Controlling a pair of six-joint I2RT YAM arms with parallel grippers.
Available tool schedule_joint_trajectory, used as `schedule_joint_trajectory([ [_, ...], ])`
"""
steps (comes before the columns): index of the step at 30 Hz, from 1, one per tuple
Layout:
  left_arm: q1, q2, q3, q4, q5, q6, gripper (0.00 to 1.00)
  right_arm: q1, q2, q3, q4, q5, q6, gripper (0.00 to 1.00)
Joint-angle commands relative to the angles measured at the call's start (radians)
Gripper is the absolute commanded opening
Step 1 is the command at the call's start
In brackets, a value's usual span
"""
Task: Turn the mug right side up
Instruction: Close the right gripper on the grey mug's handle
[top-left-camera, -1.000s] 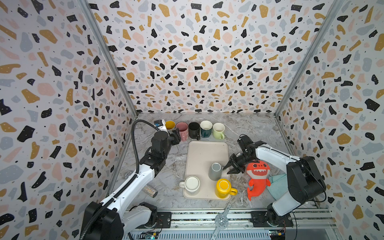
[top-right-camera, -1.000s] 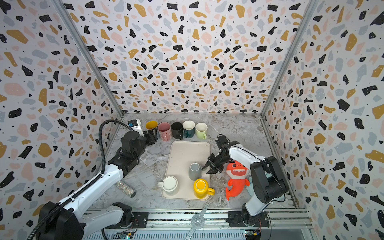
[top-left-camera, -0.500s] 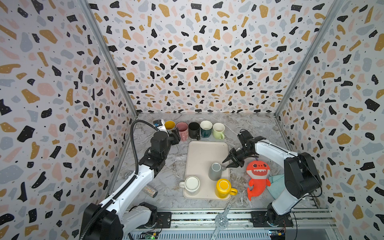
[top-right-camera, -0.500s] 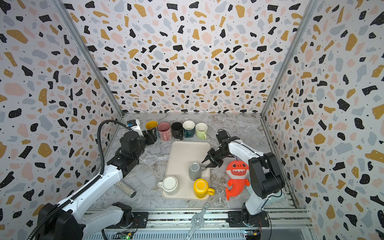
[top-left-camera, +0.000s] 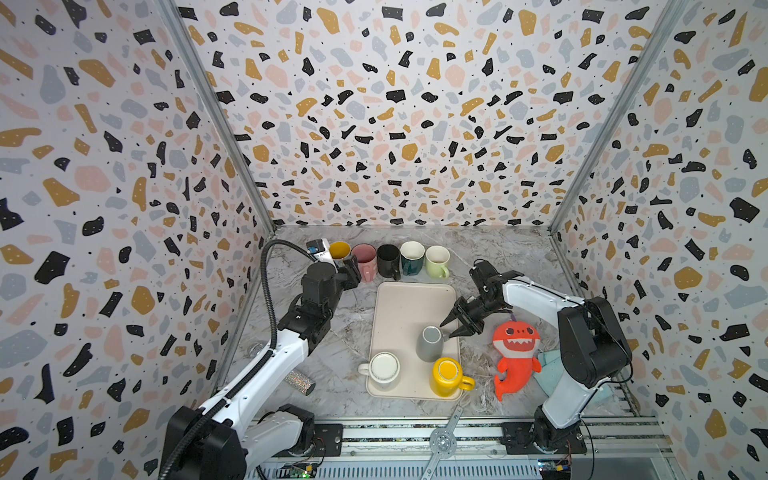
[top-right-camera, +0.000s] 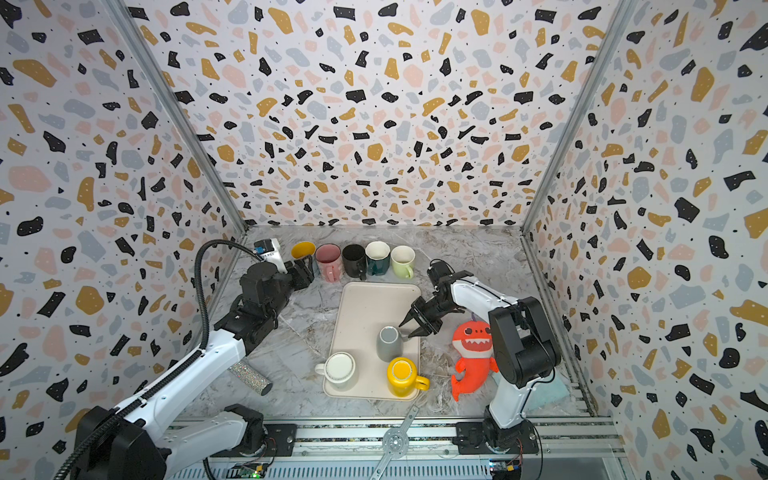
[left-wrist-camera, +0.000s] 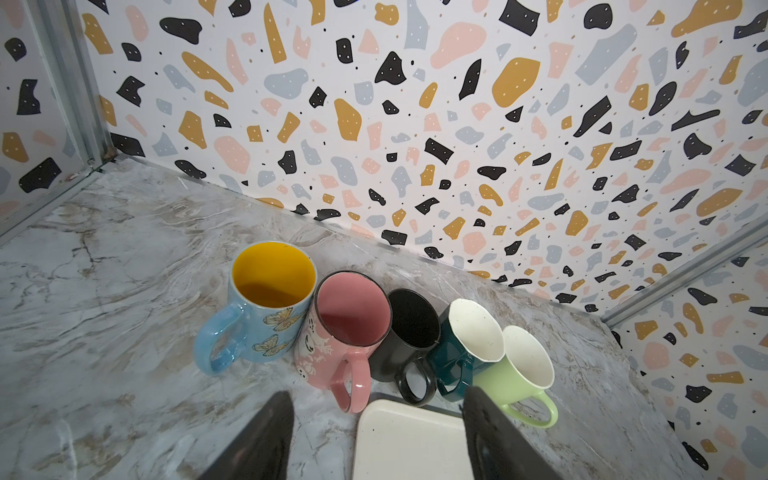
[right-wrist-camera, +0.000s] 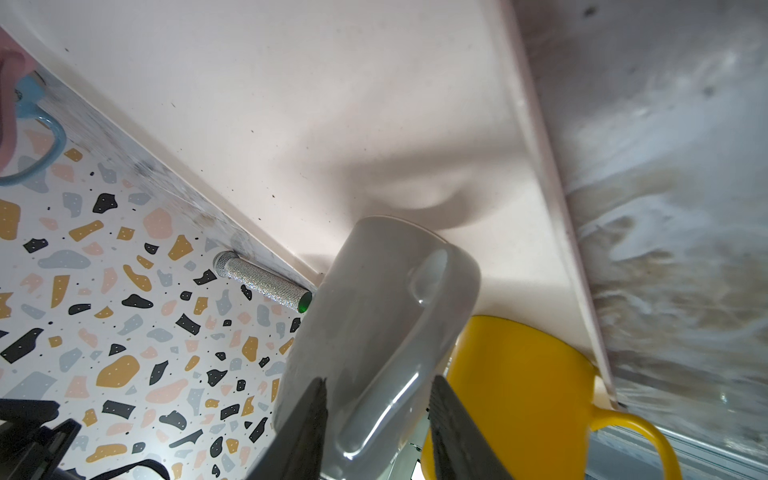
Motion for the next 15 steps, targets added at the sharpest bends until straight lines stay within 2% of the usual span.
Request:
schedule_joint_trajectory([
  [1, 0.007, -0.005, -0.005, 0.025, -0.007, 0.013, 0.66, 0.005, -0.01, 0.0, -0.045, -0.017, -0.024, 0.44],
  [15, 0.007, -0.003, -0.005, 0.02, -0.015, 0.024, 0.67, 0.035, 0.08, 0.066, -0.056, -0.044, -0.042, 0.46],
])
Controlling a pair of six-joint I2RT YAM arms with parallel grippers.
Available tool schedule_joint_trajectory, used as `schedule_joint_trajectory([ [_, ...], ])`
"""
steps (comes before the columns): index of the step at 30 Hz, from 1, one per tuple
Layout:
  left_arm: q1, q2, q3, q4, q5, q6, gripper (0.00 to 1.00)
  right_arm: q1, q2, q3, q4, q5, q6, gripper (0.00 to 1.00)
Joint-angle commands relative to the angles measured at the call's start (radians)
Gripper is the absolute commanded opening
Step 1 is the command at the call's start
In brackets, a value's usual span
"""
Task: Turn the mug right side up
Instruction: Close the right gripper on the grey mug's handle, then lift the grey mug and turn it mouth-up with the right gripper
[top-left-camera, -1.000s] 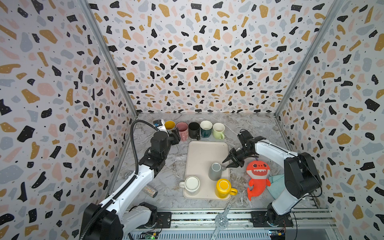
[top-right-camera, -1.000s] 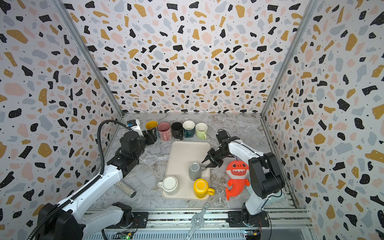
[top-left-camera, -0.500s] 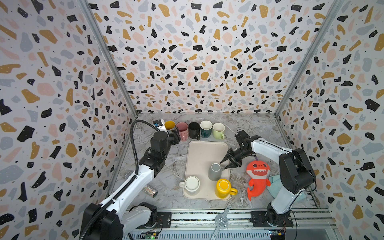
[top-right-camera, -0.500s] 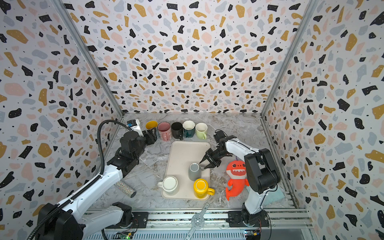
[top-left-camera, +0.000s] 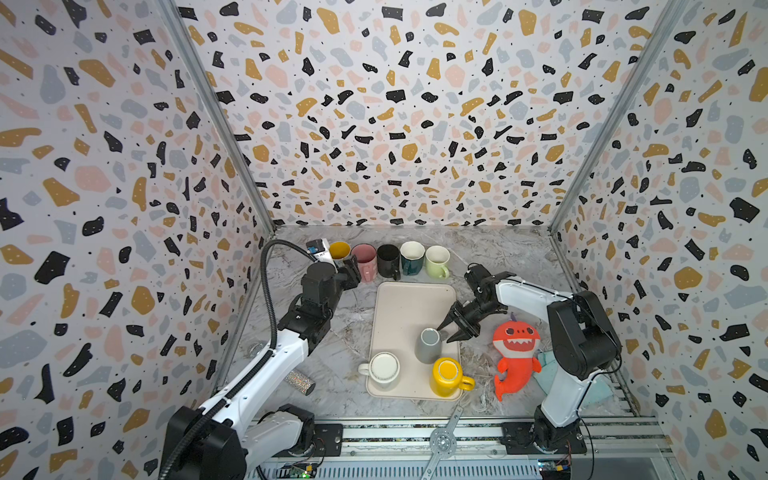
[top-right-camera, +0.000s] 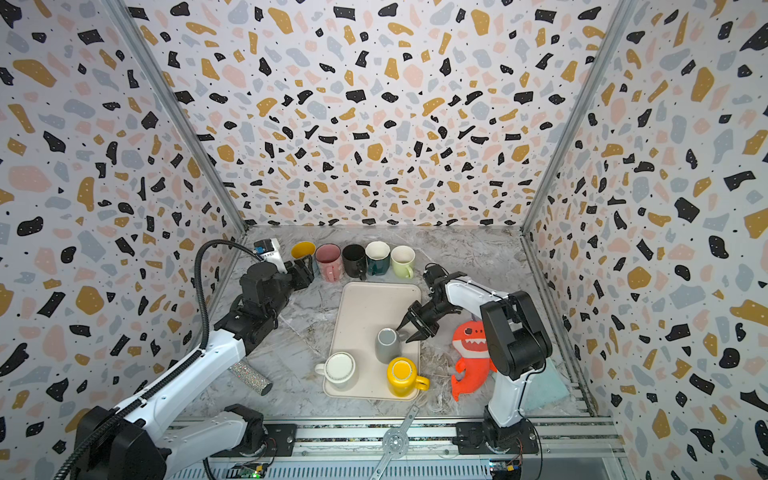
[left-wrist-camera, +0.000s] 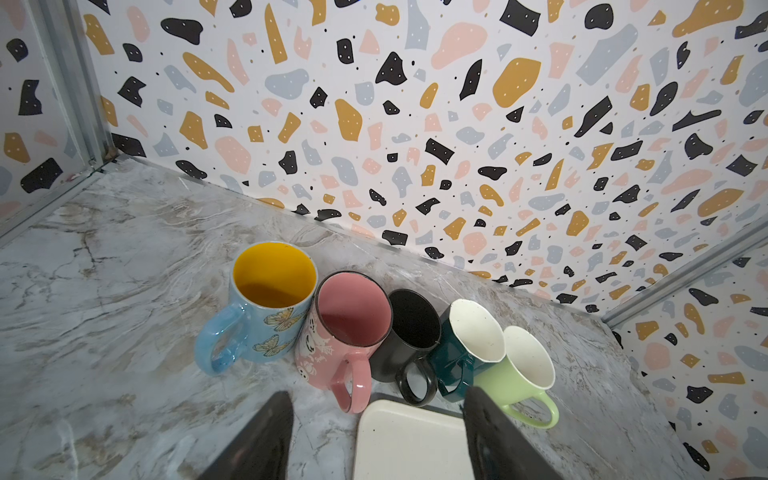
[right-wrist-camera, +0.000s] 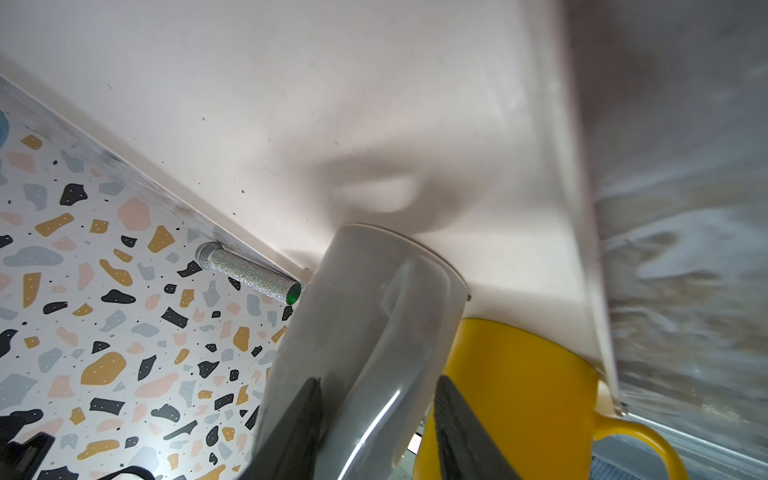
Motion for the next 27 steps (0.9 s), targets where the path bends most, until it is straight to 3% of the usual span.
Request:
schedule_joint_trajectory([
  [1, 0.007, -0.003, -0.006, 0.02, -0.013, 0.022, 0.67, 0.007, 0.004, 0.047, -0.041, -0.009, -0.02, 0.46],
  [11, 0.01, -0.001, -0.009, 0.014, -0.024, 0.029, 0.67, 0.023, 0.073, 0.094, -0.034, -0.034, -0.028, 0.46],
  [27, 0.015, 0.004, -0.011, 0.008, -0.037, 0.035, 0.68, 0.032, 0.123, 0.115, 0.106, -0.074, 0.062, 0.32],
])
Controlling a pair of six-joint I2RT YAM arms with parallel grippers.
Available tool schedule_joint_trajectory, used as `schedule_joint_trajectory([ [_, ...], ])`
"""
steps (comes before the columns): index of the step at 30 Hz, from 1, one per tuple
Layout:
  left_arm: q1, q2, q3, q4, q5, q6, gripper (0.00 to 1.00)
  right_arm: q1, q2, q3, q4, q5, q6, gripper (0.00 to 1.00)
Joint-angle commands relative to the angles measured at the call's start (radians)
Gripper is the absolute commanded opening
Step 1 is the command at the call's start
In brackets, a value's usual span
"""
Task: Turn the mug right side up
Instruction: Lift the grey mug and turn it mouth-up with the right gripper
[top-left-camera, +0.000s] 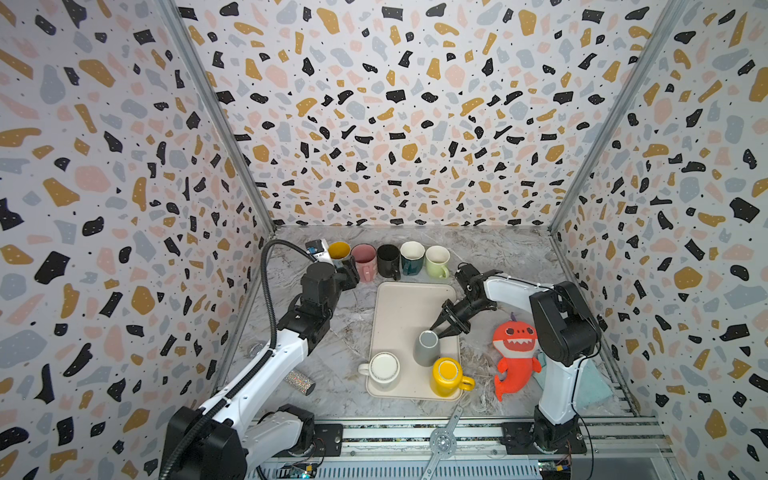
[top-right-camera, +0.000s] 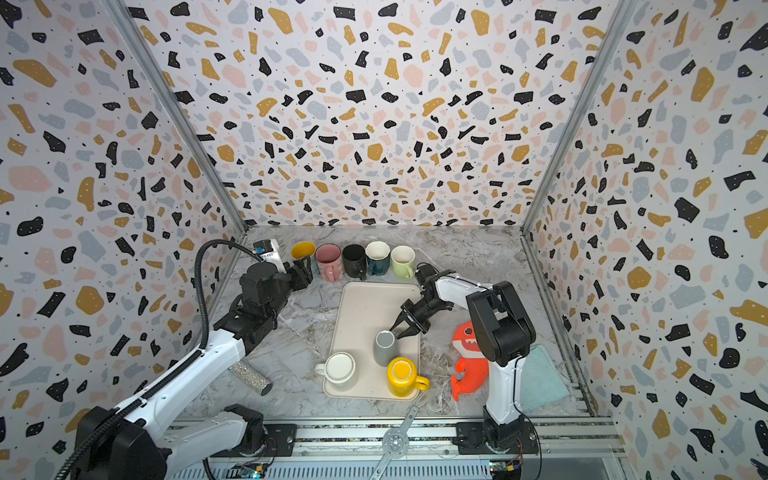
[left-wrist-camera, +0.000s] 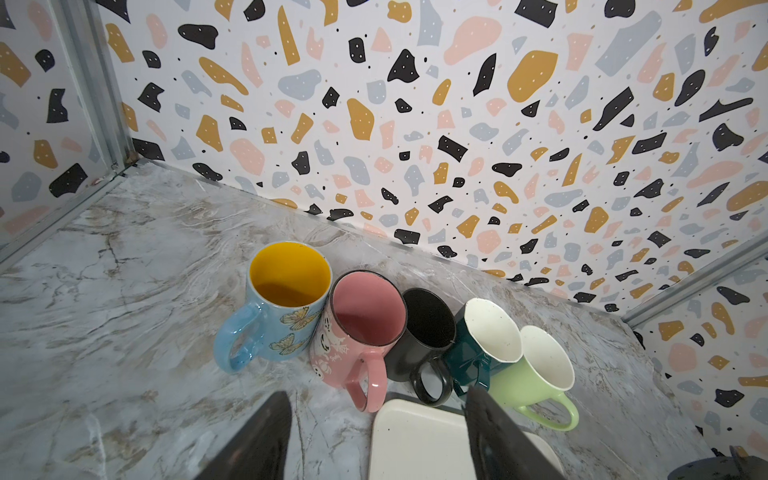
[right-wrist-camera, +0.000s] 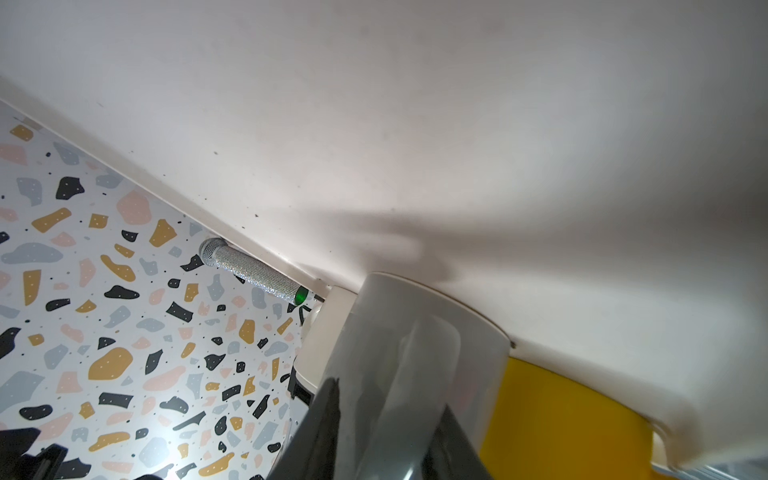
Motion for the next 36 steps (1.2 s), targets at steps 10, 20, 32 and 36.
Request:
schedule_joint_trajectory([
  [10, 0.01, 0.003, -0.013, 0.025, -0.022, 0.019, 0.68, 0.007, 0.018, 0.048, 0.161, -0.038, 0.106, 0.2],
  [20, 0.012, 0.013, -0.011, 0.025, -0.018, 0.015, 0.68, 0.011, 0.029, 0.047, 0.241, -0.057, 0.133, 0.0],
  [32, 0.012, 0.022, 0.005, 0.015, -0.018, 0.021, 0.68, 0.011, -0.025, 0.06, 0.369, -0.066, 0.113, 0.0],
  [36, 0.013, 0.031, 0.029, 0.009, -0.013, 0.027, 0.68, 0.014, -0.063, 0.077, 0.411, -0.051, 0.058, 0.0],
])
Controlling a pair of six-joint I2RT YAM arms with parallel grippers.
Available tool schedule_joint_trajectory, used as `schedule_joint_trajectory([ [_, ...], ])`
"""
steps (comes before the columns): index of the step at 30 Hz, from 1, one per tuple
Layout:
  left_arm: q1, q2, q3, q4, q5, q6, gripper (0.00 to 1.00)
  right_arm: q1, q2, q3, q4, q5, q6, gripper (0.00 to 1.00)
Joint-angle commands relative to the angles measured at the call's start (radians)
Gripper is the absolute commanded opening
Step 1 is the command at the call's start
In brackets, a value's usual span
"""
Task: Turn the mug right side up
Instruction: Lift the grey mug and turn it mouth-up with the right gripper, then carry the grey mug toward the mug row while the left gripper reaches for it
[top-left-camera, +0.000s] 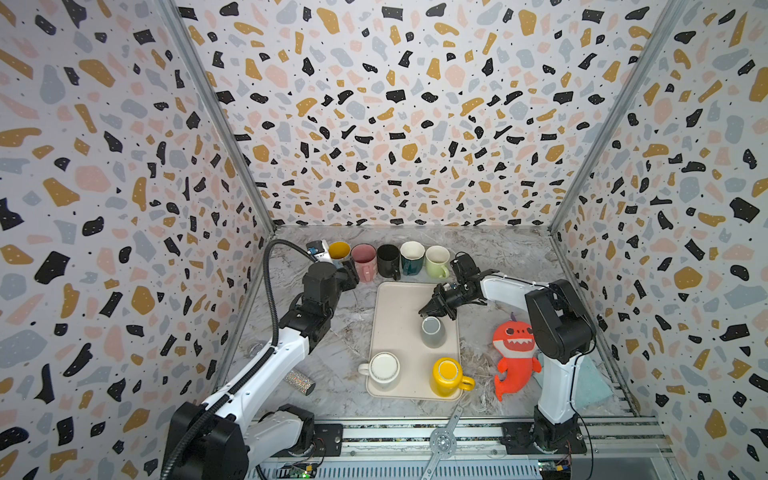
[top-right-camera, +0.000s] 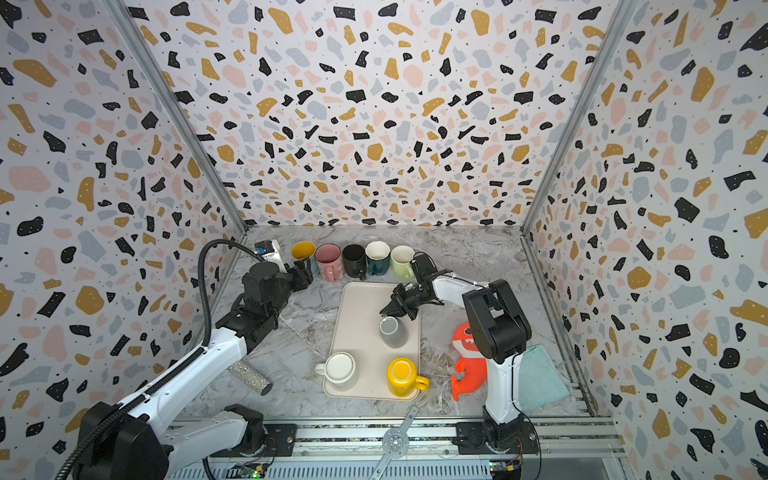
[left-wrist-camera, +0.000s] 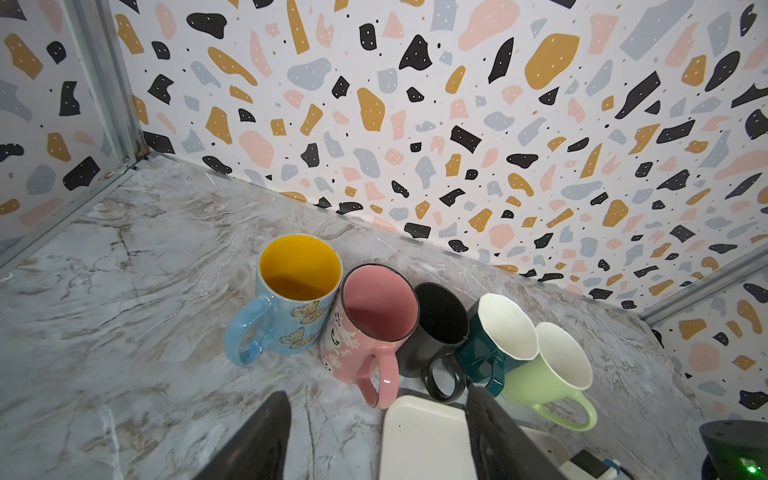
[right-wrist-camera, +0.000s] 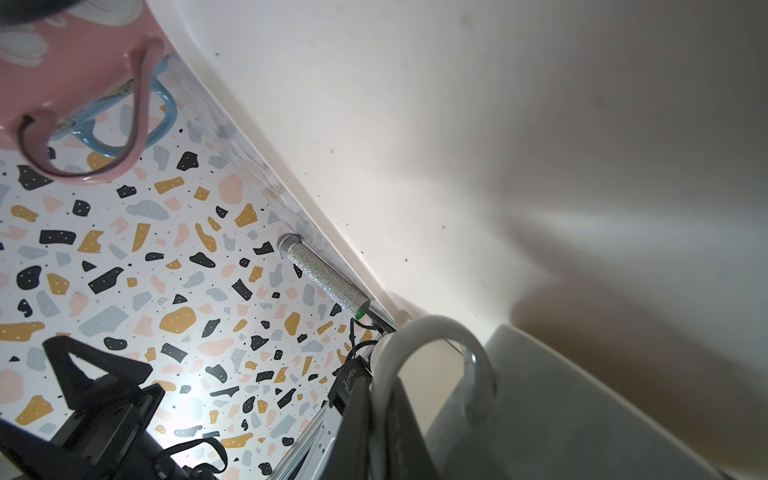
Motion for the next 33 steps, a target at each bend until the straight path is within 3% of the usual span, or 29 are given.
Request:
schedule_joint_trajectory([
  [1, 0.007, 0.009, 0.038, 0.016, 0.001, 0.023, 0.68, 0.005, -0.091, 0.051, 0.055, 0.006, -0.058, 0.0],
  [12, 0.007, 0.032, 0.125, -0.01, 0.094, 0.018, 0.67, 0.038, -0.209, 0.065, 0.069, 0.117, -0.268, 0.0],
  [19, 0.008, 0.067, 0.211, -0.068, 0.241, 0.042, 0.65, 0.095, -0.336, 0.058, 0.051, 0.374, -0.532, 0.0],
  [26, 0.008, 0.149, 0.343, -0.148, 0.441, 0.078, 0.6, 0.158, -0.524, -0.094, 0.202, 0.578, -0.727, 0.0],
  [33, 0.005, 0.212, 0.431, -0.208, 0.655, 0.115, 0.57, 0.31, -0.683, -0.213, 0.32, 0.831, -0.995, 0.0],
])
